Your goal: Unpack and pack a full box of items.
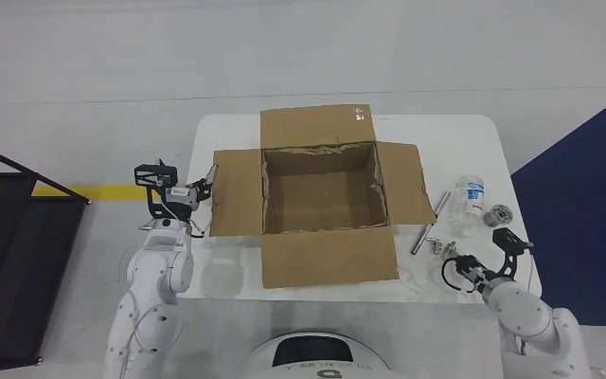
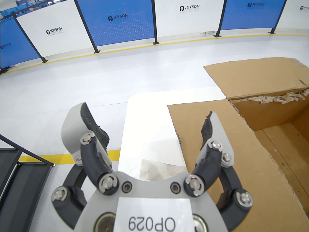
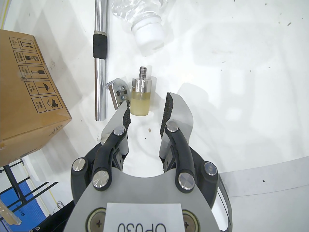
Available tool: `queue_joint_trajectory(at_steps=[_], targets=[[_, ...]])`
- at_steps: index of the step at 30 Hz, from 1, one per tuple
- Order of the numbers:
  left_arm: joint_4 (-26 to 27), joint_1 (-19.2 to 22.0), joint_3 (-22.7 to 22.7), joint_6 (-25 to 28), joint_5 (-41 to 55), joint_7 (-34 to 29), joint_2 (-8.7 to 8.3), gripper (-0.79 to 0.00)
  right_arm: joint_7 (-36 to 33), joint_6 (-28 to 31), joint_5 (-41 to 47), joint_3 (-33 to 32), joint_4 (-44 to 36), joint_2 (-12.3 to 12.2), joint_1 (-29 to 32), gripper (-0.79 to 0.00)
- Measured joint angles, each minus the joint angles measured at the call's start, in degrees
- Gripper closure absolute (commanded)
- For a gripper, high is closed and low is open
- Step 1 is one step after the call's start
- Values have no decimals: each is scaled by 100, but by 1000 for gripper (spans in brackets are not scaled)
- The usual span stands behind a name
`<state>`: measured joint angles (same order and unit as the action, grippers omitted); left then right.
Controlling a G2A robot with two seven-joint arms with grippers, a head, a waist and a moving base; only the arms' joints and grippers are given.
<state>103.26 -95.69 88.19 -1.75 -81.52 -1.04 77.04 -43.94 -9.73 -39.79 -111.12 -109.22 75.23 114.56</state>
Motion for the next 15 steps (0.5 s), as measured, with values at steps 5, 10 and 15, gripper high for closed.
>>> queue_joint_trajectory(at_steps=[5, 10, 15], targets=[[0, 0, 0, 0, 0, 0, 0, -785, 33, 5, 21, 28, -26, -11, -7, -336], [0, 0, 0, 0, 0, 0, 0, -785, 333, 36, 417, -68, -102, 7, 27, -785], [0, 0, 0, 0, 0, 0, 0, -785, 503, 146, 856, -149, -189, 27, 111, -785]])
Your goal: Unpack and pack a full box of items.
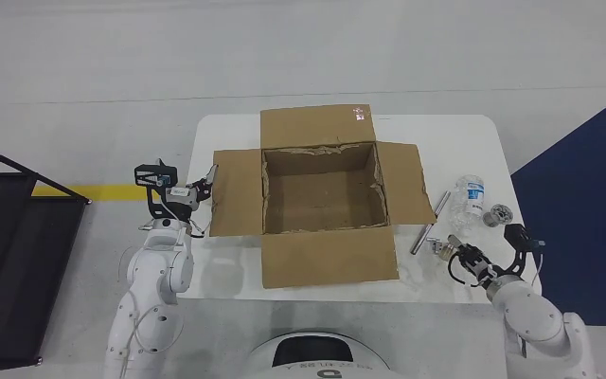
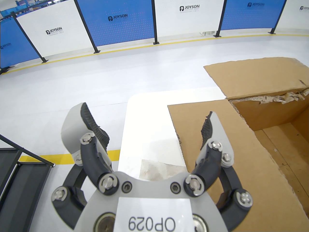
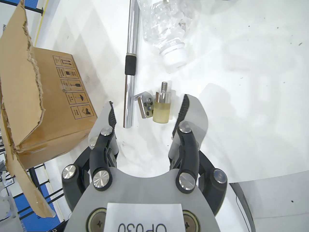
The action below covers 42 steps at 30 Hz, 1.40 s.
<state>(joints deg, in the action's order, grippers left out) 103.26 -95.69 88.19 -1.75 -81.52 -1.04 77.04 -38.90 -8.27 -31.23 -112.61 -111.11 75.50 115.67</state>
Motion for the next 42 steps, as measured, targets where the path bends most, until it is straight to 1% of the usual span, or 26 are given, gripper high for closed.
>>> queue_joint_trajectory(at_steps=[16, 19, 22, 23, 24, 25, 26, 28, 30, 31, 38, 42], targets=[[0, 0, 0, 0, 0, 0, 0, -785, -1, 0, -29, 6, 12, -1, -4, -785], [0, 0, 0, 0, 0, 0, 0, -785, 44, 39, -181, 42, 74, -13, 0, -785], [0, 0, 0, 0, 0, 0, 0, -785, 1, -76, -299, 65, 93, -25, -7, -785], [0, 0, 0, 0, 0, 0, 0, -785, -31, -119, -349, 75, 94, -31, -16, -770], [0, 0, 0, 0, 0, 0, 0, -785, -61, -162, -412, 89, 97, -36, -28, -643], [0, 0, 0, 0, 0, 0, 0, -785, -86, -224, -518, 117, 103, -43, -46, -471], [0, 0, 0, 0, 0, 0, 0, -785, -86, -277, -615, 147, 106, -48, -60, -372], [0, 0, 0, 0, 0, 0, 0, -785, -73, -408, -832, 240, 111, -54, -87, -348], [0, 0, 0, 0, 0, 0, 0, -785, -78, -528, -1027, 324, 109, -59, -109, -296], [0, 0, 0, 0, 0, 0, 0, -785, -75, -608, -1168, 386, 102, -63, -126, -283], [0, 0, 0, 0, 0, 0, 0, -785, -60, -946, -1765, 755, 132, -68, -249, -286], [0, 0, 0, 0, 0, 0, 0, -785, -129, -1109, -1934, 874, 187, -72, -363, -259]])
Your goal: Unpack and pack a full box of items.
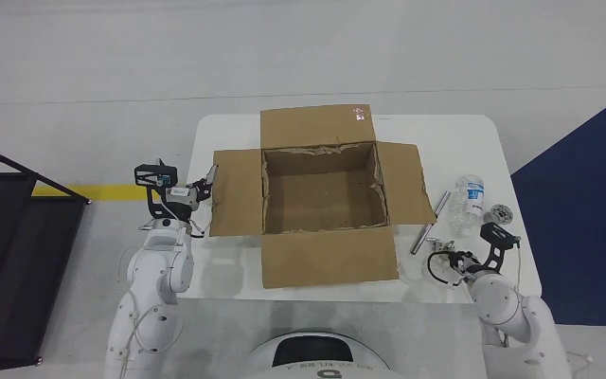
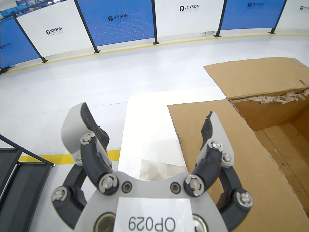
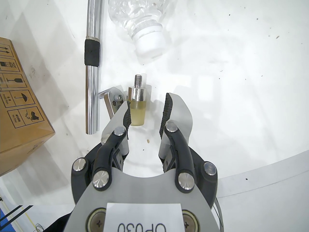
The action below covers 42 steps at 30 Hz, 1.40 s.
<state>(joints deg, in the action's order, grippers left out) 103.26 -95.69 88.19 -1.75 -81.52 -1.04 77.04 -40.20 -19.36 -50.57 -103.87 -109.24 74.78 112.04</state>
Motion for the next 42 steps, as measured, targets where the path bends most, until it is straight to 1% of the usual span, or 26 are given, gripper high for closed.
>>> queue_joint_trajectory(at_steps=[3, 11, 17, 21, 23, 25, 26, 27, 30, 33, 37, 42], targets=[[0, 0, 0, 0, 0, 0, 0, -785, -68, -79, -99, 74, 40, -5, -92, -262], [0, 0, 0, 0, 0, 0, 0, -785, -155, -215, -278, 207, 50, -13, -213, -240], [0, 0, 0, 0, 0, 0, 0, -785, -308, -327, -420, 308, 160, -23, -374, -286], [0, 0, 0, 0, 0, 0, 0, -785, -331, -323, -474, 353, 180, -27, -400, -262], [0, 0, 0, 0, 0, 0, 0, -785, -340, -324, -487, 362, 189, -29, -403, -188], [0, 0, 0, 0, 0, 0, 0, -785, -349, -324, -502, 363, 201, -32, -409, -37], [0, 0, 0, 0, 0, 0, 0, -785, -352, -317, -498, 353, 206, -34, -409, 0], [0, 0, 0, 0, 0, 0, 0, -785, -359, -292, -477, 331, 206, -36, -403, 0], [0, 0, 0, 0, 0, 0, 0, -785, -382, -70, -257, 115, 142, -52, -295, 0], [0, 0, 0, 0, 0, 0, 0, -785, -334, 280, 164, -239, 29, -65, -75, 0], [0, 0, 0, 0, 0, 0, 0, -785, -130, 732, 830, -631, -132, -59, 231, 0], [0, 0, 0, 0, 0, 0, 0, -785, 181, 1412, 1639, -876, -267, -34, 559, 0]])
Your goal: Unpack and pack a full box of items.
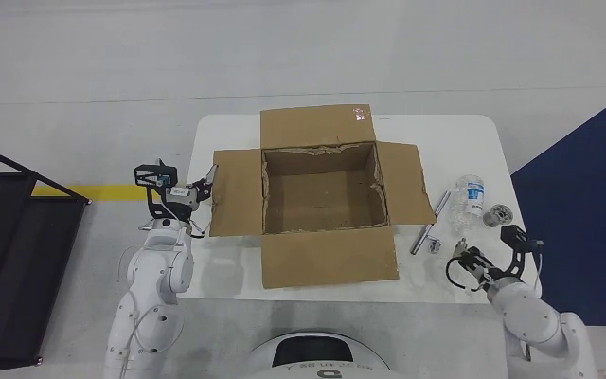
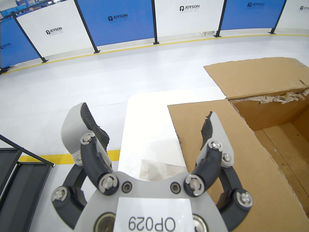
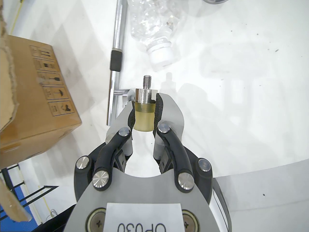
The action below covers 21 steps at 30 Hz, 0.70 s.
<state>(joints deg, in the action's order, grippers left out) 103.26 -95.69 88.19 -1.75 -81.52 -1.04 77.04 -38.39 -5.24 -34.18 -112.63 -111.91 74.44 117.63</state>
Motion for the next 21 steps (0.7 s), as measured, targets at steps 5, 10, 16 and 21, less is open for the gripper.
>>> queue_joint_trajectory(at_steps=[5, 10, 16, 21], targets=[[0, 0, 0, 0, 0, 0, 0, -785, 119, 630, 641, -109, 110, 4, 138, 0], [0, 0, 0, 0, 0, 0, 0, -785, 46, 769, 1125, -202, 289, -2, 95, 0], [0, 0, 0, 0, 0, 0, 0, -785, 48, 765, 1096, -199, 284, -2, 97, 0], [0, 0, 0, 0, 0, 0, 0, -785, 123, 1245, 1559, -380, 238, -9, 135, 0]])
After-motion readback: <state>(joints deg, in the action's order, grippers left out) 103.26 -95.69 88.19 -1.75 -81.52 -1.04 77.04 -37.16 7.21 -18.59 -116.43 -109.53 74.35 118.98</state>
